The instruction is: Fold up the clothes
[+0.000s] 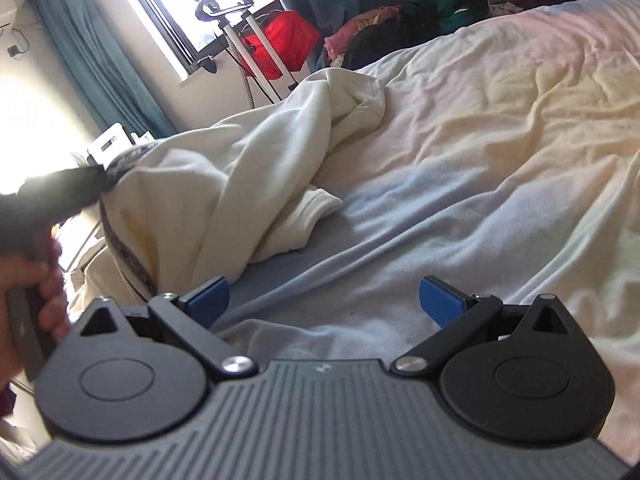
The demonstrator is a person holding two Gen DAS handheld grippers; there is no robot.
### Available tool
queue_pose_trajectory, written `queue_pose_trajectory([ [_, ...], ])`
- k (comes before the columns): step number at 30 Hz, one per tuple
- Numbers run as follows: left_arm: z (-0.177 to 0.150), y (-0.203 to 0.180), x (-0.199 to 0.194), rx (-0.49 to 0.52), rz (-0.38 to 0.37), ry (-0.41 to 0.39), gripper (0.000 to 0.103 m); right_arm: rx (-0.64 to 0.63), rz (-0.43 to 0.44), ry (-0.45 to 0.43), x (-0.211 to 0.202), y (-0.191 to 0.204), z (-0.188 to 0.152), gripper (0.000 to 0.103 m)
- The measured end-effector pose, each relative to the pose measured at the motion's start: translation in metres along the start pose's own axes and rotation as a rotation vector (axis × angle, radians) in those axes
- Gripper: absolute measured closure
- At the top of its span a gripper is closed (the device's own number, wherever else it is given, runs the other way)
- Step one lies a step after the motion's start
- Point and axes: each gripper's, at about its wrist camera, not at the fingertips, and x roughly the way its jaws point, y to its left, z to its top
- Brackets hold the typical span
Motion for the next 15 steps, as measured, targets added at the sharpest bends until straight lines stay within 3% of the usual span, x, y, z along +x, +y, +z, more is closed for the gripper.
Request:
queue_pose_trajectory([
  [5, -0.087, 0.017, -0.065, -0.096, -0.099, 0.087, 0.088, 0.013, -0.04, -0.017, -0.018, 0.001, -0.006, 0.0],
  [7, -0.104, 0.025, -0.077, -0.147, -0.118, 0.121, 0.088, 0.011, -0.045, -0.023, -0.022, 0.004, -0.01, 0.0],
  [15, -0.097, 0.031, -0.1, -0.183, -0.171, 0.032, 0.082, -0.047, -0.027, -0.039, -0.018, 0.024, -0.027, 0.0],
])
